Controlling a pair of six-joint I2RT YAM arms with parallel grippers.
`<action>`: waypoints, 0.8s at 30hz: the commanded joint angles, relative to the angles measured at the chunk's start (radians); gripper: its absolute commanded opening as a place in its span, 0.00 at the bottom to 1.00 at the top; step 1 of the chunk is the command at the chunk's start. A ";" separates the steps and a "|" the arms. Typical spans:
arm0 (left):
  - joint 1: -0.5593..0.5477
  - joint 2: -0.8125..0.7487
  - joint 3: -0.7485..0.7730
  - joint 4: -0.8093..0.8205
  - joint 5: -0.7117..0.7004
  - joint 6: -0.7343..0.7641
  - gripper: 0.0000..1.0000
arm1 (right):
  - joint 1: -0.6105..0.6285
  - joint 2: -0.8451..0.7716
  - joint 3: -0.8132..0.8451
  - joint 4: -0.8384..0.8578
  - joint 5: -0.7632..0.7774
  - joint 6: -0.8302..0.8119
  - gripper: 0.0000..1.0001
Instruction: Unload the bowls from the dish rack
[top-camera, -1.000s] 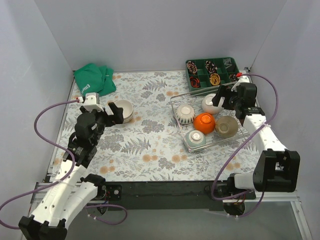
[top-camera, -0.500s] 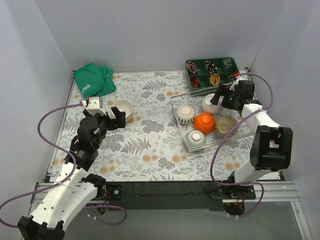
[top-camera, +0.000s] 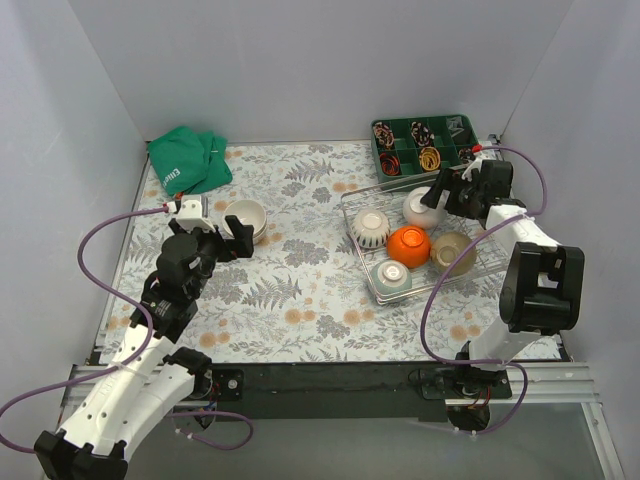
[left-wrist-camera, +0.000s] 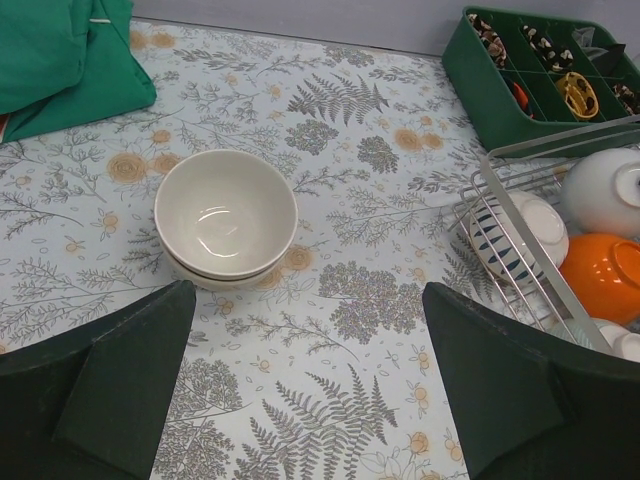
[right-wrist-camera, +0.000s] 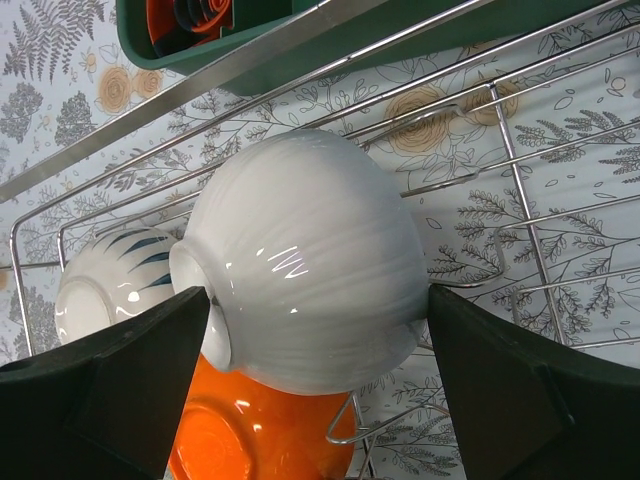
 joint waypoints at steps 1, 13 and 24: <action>-0.005 -0.003 -0.008 0.019 0.005 0.015 0.98 | -0.030 0.025 0.008 -0.007 0.014 -0.001 0.99; -0.005 0.009 -0.011 0.025 0.030 0.020 0.98 | -0.035 0.081 -0.004 0.019 -0.098 -0.112 0.99; -0.005 0.012 -0.015 0.028 0.041 0.023 0.98 | -0.035 0.063 -0.006 0.021 -0.136 -0.150 0.78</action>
